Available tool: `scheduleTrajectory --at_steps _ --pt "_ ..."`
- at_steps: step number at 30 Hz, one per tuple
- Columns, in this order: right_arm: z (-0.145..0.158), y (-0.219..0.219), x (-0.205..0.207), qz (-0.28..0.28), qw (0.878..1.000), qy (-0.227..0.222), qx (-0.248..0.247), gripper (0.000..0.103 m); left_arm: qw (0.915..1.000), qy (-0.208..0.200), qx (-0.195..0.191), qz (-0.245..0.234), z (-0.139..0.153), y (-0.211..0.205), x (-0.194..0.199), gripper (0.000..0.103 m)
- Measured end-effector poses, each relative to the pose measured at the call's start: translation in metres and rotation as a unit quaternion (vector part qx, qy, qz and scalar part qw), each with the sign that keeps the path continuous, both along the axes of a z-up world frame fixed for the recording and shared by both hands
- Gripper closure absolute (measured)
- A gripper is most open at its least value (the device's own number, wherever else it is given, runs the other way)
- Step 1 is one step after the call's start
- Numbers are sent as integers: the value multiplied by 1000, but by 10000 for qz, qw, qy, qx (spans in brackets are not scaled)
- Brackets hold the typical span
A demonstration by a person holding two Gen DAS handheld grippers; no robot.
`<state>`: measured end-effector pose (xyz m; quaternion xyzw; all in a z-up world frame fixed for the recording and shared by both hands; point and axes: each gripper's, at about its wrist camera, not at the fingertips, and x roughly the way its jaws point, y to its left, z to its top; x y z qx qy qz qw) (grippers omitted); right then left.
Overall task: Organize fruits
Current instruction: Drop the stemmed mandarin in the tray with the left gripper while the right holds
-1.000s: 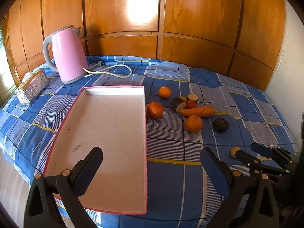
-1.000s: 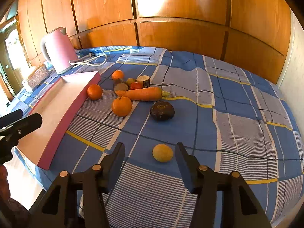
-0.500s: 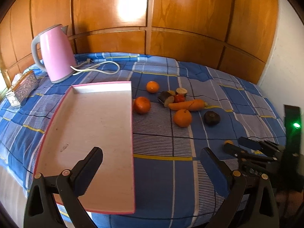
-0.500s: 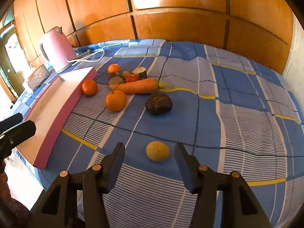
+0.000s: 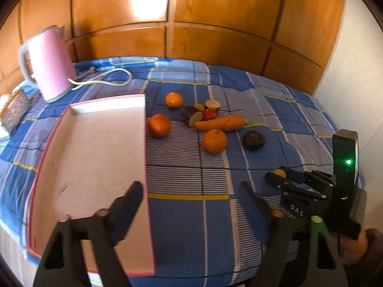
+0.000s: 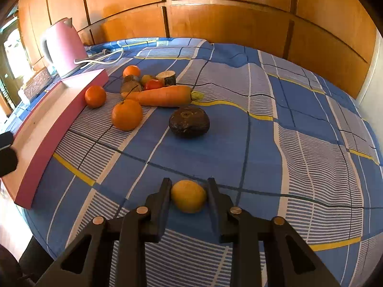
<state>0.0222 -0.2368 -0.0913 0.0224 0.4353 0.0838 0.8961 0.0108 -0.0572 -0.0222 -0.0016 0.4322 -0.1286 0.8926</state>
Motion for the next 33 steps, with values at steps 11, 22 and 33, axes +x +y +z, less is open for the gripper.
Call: scheduleTrajectory --at_steps 11,22,33 --pt "1 -1 -1 12 10000 -43 56 74 9982 485 -179 -313 -18 -29 57 45" --pt "0 -3 -1 75 9999 -72 89 74 9964 715 80 -439 -48 -62 107 45" --pt "0 1 -1 86 9999 -86 20 74 9957 805 -276 -371 -51 -54 97 64"
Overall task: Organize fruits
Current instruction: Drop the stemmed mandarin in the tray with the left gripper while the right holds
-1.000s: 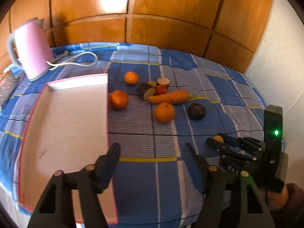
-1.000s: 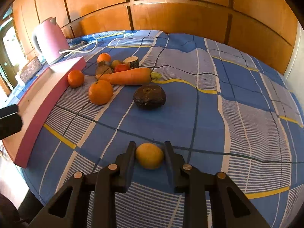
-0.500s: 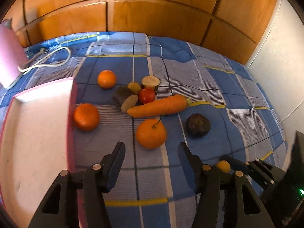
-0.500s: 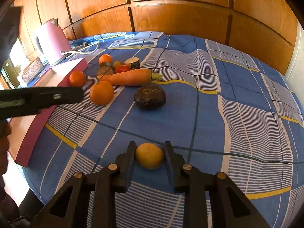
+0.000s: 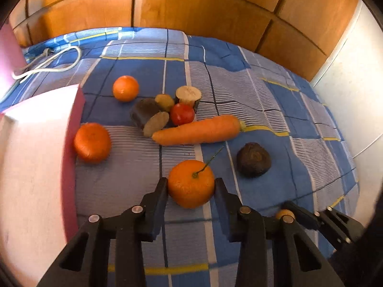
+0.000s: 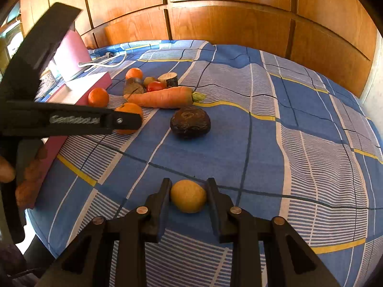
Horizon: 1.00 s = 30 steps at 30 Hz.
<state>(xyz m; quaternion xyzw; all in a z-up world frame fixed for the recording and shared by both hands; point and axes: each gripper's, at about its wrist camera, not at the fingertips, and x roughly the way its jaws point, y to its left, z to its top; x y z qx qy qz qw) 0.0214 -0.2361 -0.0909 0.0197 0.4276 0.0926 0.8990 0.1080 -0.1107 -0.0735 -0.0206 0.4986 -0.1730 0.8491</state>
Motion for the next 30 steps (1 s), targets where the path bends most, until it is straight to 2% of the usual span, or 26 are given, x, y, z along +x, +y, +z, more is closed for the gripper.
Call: scheduleTrajectory --at_steps 4,9,15,22,30 --pt "1 1 1 -10 10000 23 -55 74 9997 -100 -123 159 15 14 -18 64" --pt "0 4 0 -33 9999 14 -129 74 9984 -396 -67 386 37 37 -40 64" --pt "3 12 0 86 9998 46 -176 74 9926 -619 92 1042 51 83 -61 64" --pt "9 40 -3 527 9982 -17 -277 74 9842 -643 184 1640 48 131 -78 64" --pt "26 79 -3 1251 9920 -60 -142 74 9768 -615 171 2044 42 161 -90 64"
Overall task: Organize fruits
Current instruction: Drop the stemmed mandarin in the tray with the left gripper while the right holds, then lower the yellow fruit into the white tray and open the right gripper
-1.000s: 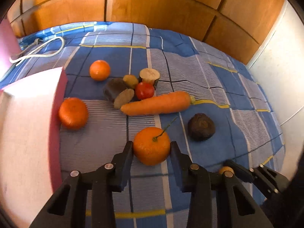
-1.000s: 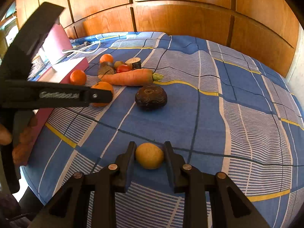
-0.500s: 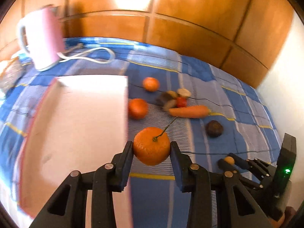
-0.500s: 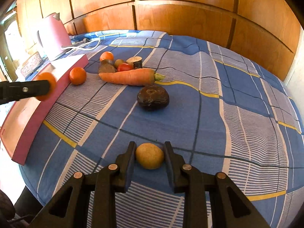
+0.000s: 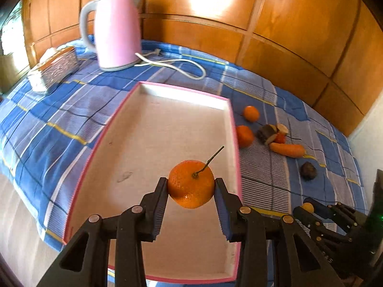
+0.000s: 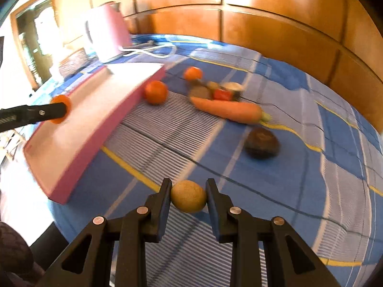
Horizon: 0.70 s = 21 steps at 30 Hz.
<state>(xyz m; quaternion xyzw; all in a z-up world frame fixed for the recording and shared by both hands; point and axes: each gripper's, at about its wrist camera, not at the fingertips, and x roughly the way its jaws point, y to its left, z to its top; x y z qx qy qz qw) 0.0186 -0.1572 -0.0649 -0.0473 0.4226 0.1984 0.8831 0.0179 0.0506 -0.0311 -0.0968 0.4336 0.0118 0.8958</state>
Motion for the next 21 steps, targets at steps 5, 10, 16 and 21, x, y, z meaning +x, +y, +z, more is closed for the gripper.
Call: scheduleTrajectory --at_steps 5,10,16,21 --pt "12 28 -1 458 9989 -89 29 74 9997 29 -30 229 -2 18 -4 64" --pt "23 56 0 876 9960 -110 126 74 9988 60 -24 484 -5 36 -8 63" --pt "37 92 6 1280 9912 -116 317 74 9969 30 29 783 -5 53 -13 62" --pt "45 122 9 1469 9882 -230 365 74 9955 -173 94 925 5 60 -19 45"
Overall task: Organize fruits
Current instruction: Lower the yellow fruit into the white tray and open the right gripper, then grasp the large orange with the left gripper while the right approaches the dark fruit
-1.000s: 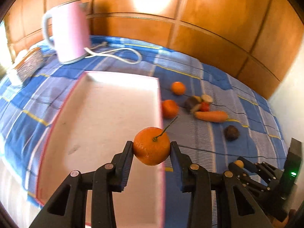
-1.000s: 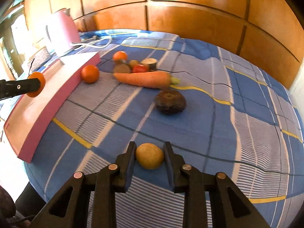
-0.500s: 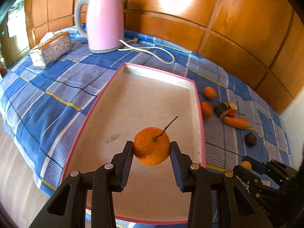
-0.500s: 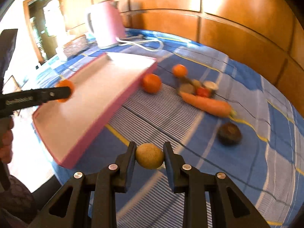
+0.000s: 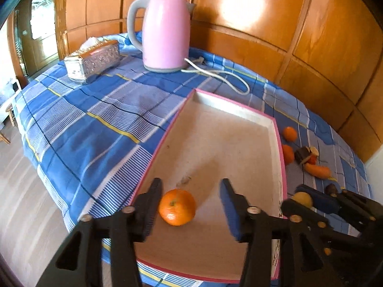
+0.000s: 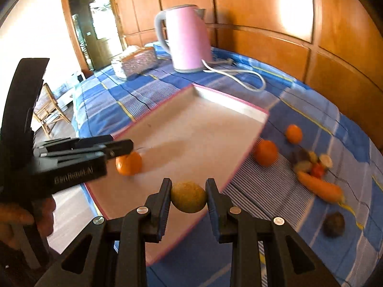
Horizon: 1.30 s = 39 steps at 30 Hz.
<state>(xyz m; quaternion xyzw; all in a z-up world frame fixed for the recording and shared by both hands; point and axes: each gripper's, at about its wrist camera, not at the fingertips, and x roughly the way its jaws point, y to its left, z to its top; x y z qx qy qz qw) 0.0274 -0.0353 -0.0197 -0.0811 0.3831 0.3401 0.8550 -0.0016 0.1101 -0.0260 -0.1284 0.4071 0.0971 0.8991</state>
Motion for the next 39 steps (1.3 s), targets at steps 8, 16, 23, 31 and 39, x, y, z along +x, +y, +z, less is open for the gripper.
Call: scheduleTrajectory --at_steps 8,16,23,31,39 --pt "-1 23 13 -95 9999 -50 -4 73 9997 -107 52 215 8 6 -7 39" --pt "-10 11 17 -361 9990 236 139 68 9998 -111 19 187 7 5 -8 35" --pt "-16 -25 17 -903 9943 457 327 68 9999 -59 -148 -66 6 -8 -5 28" --pt "-25 -82 20 -1700 9821 632 517 68 9989 27 -248 -391 7 -23 2 32" --pt "-32 -127 22 -2283 9693 717 574 68 9908 -16 -70 -1351 11 -68 17 61"
